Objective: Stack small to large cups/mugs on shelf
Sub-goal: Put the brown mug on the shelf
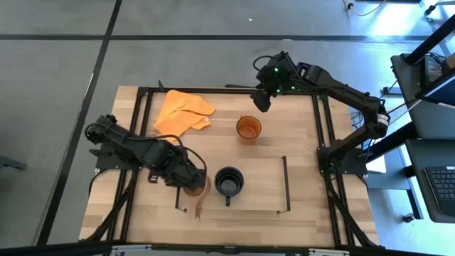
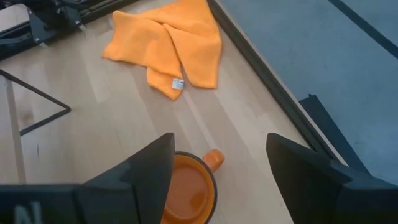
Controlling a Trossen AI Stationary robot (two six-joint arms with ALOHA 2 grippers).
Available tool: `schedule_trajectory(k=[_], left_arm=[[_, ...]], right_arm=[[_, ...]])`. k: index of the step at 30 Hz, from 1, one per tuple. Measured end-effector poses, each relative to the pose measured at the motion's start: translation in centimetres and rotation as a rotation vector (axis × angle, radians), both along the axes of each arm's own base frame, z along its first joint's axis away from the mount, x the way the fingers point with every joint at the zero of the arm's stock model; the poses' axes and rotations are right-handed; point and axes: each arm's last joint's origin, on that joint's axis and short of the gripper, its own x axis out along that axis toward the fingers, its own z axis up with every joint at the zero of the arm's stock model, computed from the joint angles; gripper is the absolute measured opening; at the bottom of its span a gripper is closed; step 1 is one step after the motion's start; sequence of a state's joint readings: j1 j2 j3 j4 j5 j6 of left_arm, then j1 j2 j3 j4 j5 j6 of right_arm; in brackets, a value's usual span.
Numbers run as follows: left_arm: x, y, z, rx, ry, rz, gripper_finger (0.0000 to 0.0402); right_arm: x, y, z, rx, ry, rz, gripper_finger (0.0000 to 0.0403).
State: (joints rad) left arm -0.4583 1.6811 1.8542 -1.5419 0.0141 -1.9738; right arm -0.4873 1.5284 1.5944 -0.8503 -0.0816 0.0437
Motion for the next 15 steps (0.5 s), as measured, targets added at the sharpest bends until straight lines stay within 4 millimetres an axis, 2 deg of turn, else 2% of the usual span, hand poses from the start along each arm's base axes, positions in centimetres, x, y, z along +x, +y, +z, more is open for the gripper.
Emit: schedule_trajectory(k=[5, 11, 15], left_arm=[[0.5, 0.1, -0.4, 0.024, 0.005, 0.027, 0.0020], [2.0, -0.6, -2.5, 0.045, 0.095, -0.005, 0.0020], [2.2, 0.1, -2.6, 0.071, 0.096, -0.003, 0.0020]], right_arm=[[0.0, 0.0, 0.0, -0.011, 0.001, 0.009, 0.0255], [-0.4, 0.2, -0.3, 0.003, 0.057, 0.023, 0.0255], [-0.4, 0.2, -0.4, -0.005, 0.066, 0.037, 0.0255]])
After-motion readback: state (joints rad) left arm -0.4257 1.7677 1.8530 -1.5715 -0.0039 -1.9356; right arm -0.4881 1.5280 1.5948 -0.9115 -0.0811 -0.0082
